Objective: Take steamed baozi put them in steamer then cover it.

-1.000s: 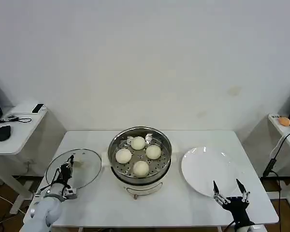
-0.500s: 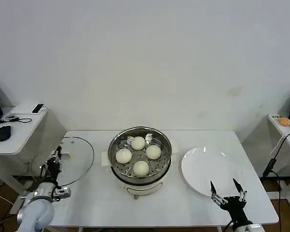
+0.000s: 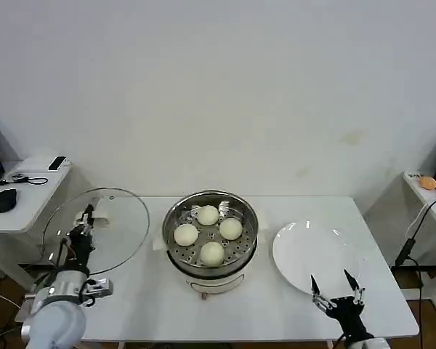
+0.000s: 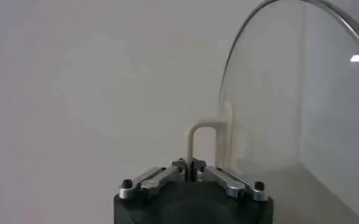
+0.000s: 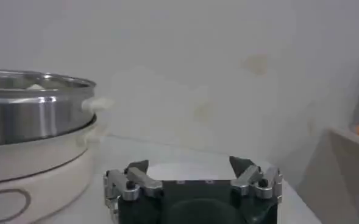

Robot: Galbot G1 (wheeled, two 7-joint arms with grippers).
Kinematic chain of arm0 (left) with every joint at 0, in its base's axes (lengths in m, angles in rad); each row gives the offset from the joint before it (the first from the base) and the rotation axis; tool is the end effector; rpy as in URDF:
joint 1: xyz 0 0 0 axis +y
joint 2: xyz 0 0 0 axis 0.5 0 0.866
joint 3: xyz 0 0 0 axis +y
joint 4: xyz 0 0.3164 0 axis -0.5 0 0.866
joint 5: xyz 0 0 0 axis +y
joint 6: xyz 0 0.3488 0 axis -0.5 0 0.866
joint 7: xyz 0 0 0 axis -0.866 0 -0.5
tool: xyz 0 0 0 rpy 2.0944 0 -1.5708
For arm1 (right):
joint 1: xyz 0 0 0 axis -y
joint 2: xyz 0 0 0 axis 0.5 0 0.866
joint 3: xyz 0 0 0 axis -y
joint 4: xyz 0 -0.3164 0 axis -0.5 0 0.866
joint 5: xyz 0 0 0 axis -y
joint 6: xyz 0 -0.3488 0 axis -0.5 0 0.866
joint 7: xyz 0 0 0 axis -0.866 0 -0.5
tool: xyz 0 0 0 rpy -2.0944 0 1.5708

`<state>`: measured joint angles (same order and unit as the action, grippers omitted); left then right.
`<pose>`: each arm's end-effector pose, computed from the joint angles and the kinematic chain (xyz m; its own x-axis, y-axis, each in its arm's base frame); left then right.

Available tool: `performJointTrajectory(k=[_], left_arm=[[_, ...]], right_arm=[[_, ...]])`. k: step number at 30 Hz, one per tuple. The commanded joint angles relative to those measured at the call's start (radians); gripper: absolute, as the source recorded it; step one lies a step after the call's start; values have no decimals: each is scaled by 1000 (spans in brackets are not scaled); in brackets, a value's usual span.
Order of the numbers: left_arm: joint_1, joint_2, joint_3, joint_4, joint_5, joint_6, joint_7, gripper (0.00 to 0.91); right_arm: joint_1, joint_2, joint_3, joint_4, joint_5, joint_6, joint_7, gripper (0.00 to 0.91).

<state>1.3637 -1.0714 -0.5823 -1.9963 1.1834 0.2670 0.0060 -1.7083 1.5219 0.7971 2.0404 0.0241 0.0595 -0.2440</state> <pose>0.2571 0.0989 -0.2341 -0.9879 -0.1148 -0.1047 -0.0944 -0.0918 0.9913 0.1417 -0.0917 -0.3056 -0.9892 -0.0298 0.1435 -0.0514 0.9874 -0.1494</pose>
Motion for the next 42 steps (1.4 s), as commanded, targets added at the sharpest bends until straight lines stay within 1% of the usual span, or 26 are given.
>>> performJointTrajectory(k=[1,7,11,17,24,31,42], left_arm=[[-73,-21,204,-127,88,94,104,0],[-159,-89,313,-69,146,118,155,0],[-199,-153,364,-27,194,129,185,0],[-249,-235,391,49,232,141,190,0],[-252,-332,427,58,317,149,203,0],[-261,-385,477,72,337,166,229,0],[-294,-410,532,110,359,175,244,0]], right_arm=[[-5,28,-16,1,-63,8,2,907],[-13,41,-23,4,-86,12,3,907],[-12,49,-29,3,-99,12,5,907],[-5,56,-64,-17,-130,18,11,907],[-4,55,-63,-20,-140,26,12,907],[-3,56,-70,-28,-149,30,13,907],[-3,57,-83,-37,-161,28,12,907]])
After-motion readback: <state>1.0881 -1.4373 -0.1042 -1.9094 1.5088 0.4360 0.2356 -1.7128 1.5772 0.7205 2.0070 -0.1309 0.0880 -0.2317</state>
